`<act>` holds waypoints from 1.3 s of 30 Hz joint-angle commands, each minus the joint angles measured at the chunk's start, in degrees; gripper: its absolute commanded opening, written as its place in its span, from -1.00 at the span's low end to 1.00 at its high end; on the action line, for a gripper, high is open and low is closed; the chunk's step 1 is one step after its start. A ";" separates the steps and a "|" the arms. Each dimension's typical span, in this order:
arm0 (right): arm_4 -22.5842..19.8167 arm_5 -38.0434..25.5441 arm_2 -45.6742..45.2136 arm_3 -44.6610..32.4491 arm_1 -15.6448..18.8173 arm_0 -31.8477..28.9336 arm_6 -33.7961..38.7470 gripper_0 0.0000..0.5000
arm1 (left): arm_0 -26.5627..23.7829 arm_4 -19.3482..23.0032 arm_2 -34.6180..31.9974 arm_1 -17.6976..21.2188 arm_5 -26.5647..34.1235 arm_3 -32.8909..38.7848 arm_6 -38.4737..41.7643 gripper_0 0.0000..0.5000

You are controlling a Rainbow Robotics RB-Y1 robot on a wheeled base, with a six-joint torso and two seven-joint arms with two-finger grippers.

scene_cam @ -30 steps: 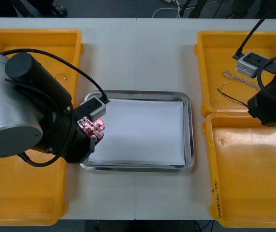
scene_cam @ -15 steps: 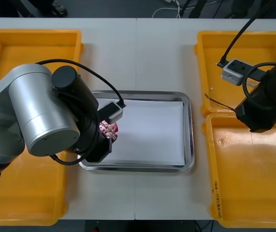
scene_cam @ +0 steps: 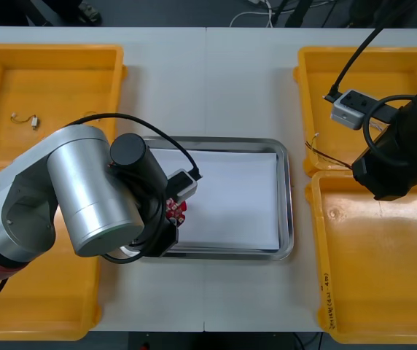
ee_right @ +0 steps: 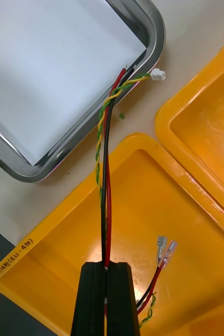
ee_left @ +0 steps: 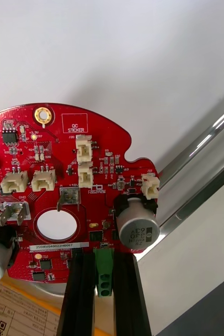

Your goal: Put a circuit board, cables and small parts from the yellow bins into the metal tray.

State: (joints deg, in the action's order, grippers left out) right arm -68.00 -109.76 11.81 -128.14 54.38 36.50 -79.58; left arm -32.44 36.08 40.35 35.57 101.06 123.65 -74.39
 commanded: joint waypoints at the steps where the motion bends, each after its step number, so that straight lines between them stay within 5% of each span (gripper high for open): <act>1: 0.59 -0.24 0.67 -1.33 -1.65 2.08 -1.98 -1.00 | -1.93 -1.27 1.84 -0.15 -1.83 -0.60 7.50 -1.00; 11: 0.68 -0.24 0.93 -1.24 -2.44 1.64 -1.46 -1.00 | -0.08 -1.80 3.24 1.61 -9.66 -4.03 7.33 -1.00; 39: 0.15 -0.24 1.11 -0.27 -2.53 1.64 -0.75 -1.00 | 4.49 -2.42 4.12 5.56 -14.49 -4.03 6.89 -1.00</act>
State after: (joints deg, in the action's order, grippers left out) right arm -67.30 -109.77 12.11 -128.11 52.49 36.51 -79.57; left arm -28.46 34.55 43.16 39.26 87.43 118.81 -71.23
